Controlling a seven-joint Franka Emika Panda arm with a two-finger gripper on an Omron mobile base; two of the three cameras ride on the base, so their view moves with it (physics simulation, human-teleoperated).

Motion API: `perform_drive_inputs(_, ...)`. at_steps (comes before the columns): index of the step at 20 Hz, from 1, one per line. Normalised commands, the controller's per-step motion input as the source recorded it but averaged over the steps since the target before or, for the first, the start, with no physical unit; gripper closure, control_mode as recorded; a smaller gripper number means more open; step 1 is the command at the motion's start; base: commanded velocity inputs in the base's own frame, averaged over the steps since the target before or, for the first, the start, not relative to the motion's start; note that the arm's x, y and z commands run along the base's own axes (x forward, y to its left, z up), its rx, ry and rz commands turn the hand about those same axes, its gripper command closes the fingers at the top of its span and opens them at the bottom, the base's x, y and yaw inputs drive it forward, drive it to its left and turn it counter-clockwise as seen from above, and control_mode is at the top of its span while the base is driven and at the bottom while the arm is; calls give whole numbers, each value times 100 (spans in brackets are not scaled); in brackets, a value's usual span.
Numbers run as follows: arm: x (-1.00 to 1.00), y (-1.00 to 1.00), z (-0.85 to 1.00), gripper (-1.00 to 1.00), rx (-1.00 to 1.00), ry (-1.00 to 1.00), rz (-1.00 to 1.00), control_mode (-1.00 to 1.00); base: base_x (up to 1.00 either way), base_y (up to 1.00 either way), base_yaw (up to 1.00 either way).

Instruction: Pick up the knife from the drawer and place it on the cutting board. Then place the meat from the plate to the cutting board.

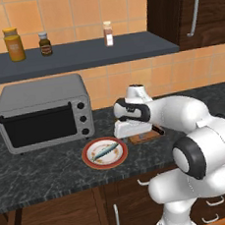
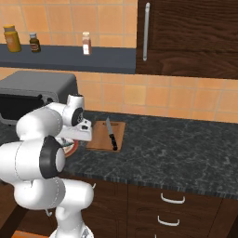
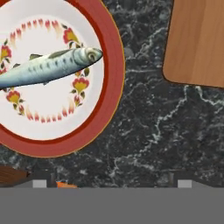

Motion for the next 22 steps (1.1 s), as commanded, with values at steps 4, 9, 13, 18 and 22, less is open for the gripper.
perform_drive_inputs(4, 0, 46, 0, -100, 0, -7, -18, -100, 0, 0, 0)
perform_drive_inputs(9, 0, 45, 0, -100, 0, -6, -23, -100, 0, 0, 0)
perform_drive_inputs(13, 3, 37, 0, -100, 0, -4, -24, -100, 0, 0, 0)
perform_drive_inputs(18, 14, 6, -14, -100, 0, 0, -17, -100, 0, 0, 0)
perform_drive_inputs(22, 19, 2, -25, -100, -1, 0, -11, -100, 0, 0, 0)
